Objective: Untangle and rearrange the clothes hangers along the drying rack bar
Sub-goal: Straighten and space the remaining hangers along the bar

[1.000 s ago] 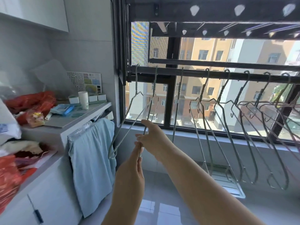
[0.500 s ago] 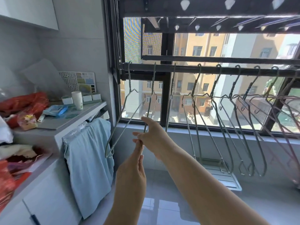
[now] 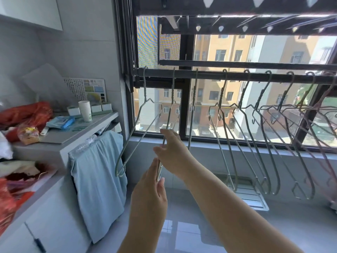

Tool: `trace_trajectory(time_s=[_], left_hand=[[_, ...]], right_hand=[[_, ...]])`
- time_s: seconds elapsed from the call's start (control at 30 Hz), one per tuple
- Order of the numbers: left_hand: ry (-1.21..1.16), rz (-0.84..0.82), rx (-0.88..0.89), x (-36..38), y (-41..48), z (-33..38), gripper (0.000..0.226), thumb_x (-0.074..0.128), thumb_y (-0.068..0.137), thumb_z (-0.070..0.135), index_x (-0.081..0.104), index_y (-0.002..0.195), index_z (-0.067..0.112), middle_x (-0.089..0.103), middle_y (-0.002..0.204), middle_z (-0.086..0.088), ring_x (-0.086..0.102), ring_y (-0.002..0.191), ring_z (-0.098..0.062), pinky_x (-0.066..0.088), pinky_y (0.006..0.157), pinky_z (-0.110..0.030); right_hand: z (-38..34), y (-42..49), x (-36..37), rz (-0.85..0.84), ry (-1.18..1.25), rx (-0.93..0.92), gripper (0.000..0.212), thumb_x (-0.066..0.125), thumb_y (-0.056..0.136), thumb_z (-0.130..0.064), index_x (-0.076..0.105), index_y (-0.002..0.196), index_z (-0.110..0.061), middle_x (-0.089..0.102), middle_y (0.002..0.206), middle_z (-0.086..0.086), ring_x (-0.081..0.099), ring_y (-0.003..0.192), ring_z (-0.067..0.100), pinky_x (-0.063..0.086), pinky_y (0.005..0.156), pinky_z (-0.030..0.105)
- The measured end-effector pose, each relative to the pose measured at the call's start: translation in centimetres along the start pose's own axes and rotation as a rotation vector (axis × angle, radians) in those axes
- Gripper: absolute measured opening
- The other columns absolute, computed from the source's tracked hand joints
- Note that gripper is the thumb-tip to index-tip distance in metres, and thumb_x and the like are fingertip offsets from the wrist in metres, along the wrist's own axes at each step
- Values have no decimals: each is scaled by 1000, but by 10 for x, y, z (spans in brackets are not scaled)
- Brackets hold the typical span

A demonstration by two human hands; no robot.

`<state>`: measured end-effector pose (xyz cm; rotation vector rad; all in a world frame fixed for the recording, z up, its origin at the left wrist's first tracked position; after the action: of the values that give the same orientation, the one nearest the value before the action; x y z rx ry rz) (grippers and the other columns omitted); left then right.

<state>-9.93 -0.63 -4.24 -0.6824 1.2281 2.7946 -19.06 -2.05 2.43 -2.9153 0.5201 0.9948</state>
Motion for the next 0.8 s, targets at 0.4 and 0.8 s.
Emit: trace_trajectory(time_s=[0.4, 0.8], left_hand=[[-70, 55, 152, -12, -5, 60, 40, 52, 83, 31, 44, 123, 30, 52, 111, 17, 49, 101, 0, 41, 86, -17], [-54, -252, -89, 32, -6, 33, 55, 65, 81, 13, 44, 132, 19, 70, 101, 3, 65, 90, -3, 48, 85, -15]], right_hand=[[26, -42, -48, 172, -105, -56, 61, 47, 93, -16, 14, 143, -26, 10, 153, -3, 16, 142, 18, 19, 112, 30], [46, -22, -36, 127, 200, 101, 67, 48, 89, 4, 19, 141, -26, 48, 129, 9, 59, 108, 23, 52, 91, 40]])
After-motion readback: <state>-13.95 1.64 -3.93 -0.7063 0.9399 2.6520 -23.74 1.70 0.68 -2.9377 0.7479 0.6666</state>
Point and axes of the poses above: each hand's wrist, its own y-axis towards the middle knuckle, its own x-axis out of the palm, z = x × y, the point moved 5 cm from there along y, towards the middle knuckle
